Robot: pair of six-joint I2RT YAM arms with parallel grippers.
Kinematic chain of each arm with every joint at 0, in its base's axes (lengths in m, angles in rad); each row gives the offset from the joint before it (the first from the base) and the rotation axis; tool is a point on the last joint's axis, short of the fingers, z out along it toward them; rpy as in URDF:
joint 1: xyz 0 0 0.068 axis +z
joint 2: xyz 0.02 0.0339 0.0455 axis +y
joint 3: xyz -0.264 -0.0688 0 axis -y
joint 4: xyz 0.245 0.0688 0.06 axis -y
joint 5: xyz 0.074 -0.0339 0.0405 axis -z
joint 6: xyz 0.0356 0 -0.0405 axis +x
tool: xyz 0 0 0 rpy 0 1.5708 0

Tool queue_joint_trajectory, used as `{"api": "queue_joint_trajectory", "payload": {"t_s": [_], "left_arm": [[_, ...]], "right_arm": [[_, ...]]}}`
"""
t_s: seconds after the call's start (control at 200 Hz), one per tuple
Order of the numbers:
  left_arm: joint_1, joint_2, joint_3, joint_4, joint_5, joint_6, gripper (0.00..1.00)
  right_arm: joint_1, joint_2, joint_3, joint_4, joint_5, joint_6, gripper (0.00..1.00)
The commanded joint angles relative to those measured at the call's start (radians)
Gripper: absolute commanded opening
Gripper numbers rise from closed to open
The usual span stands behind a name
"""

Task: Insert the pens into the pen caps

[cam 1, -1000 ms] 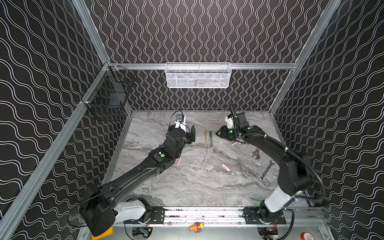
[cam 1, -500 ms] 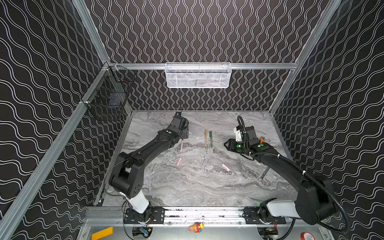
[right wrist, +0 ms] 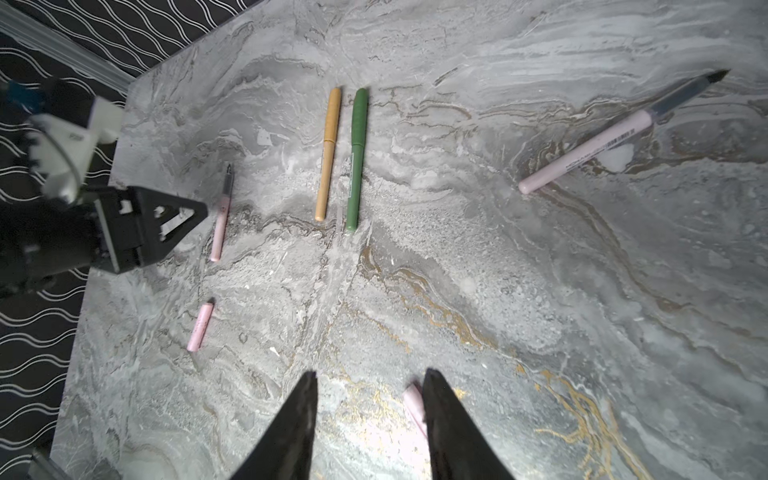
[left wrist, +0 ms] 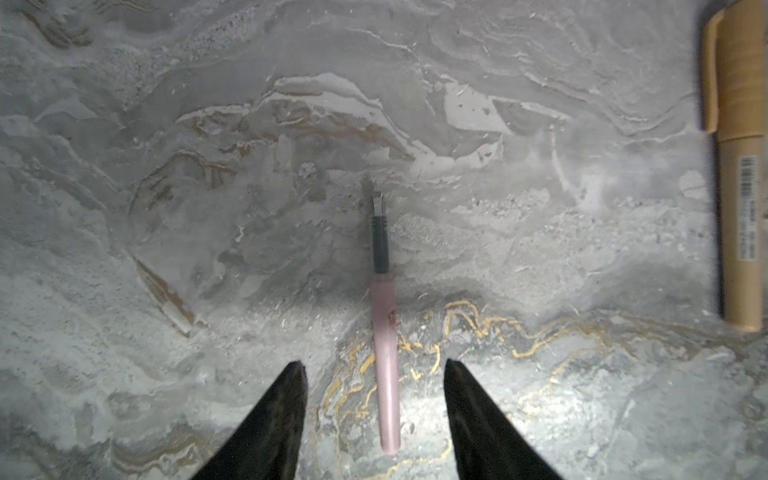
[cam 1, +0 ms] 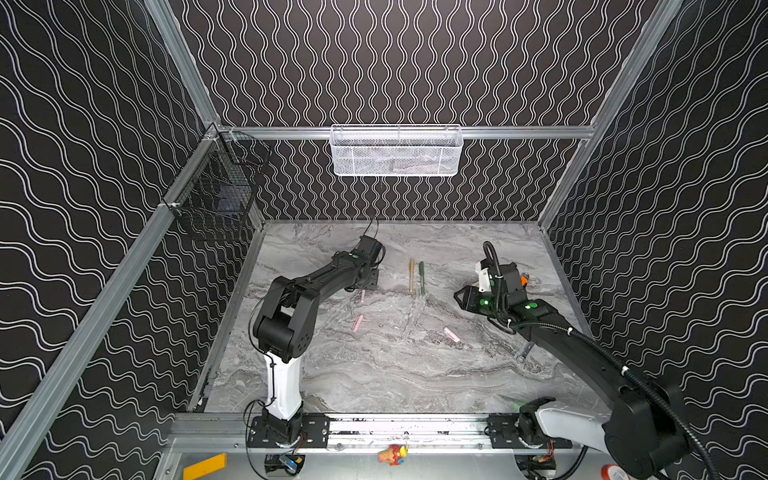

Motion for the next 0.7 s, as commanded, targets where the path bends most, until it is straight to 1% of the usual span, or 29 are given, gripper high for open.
{"api": "queue_joint_trajectory", "payload": {"t_s": [0.0, 0.09, 0.23, 0.365, 0.496, 0.571, 0.696], "left_arm": [[0.003, 0.031, 0.019, -0.032, 0.014, 0.023, 0.57], [0.004, 0.057, 0.053, -0.061, 0.023, 0.04, 0.57], [0.008, 0.071, 0.054, -0.071, 0.045, 0.064, 0.57], [0.008, 0.093, 0.057, -0.089, 0.042, 0.074, 0.54], [0.008, 0.106, 0.051, -0.091, 0.044, 0.071, 0.47], [0.007, 0.103, 0.05, -0.091, 0.044, 0.069, 0.36], [0.009, 0.112, 0.056, -0.092, 0.043, 0.074, 0.26]], "right_arm": [[0.0, -0.029, -0.003, -0.006, -0.001, -0.038, 0.44], [0.0, -0.048, 0.003, -0.041, 0.009, -0.049, 0.45], [0.0, -0.079, -0.004, -0.068, 0.023, -0.059, 0.45], [0.0, -0.111, -0.022, -0.053, 0.026, -0.057, 0.46], [0.0, -0.105, -0.014, -0.06, 0.03, -0.052, 0.46], [0.0, -0.105, -0.01, -0.064, 0.016, -0.049, 0.46], [0.001, -0.111, 0.001, -0.071, 0.016, -0.043, 0.46]]}}
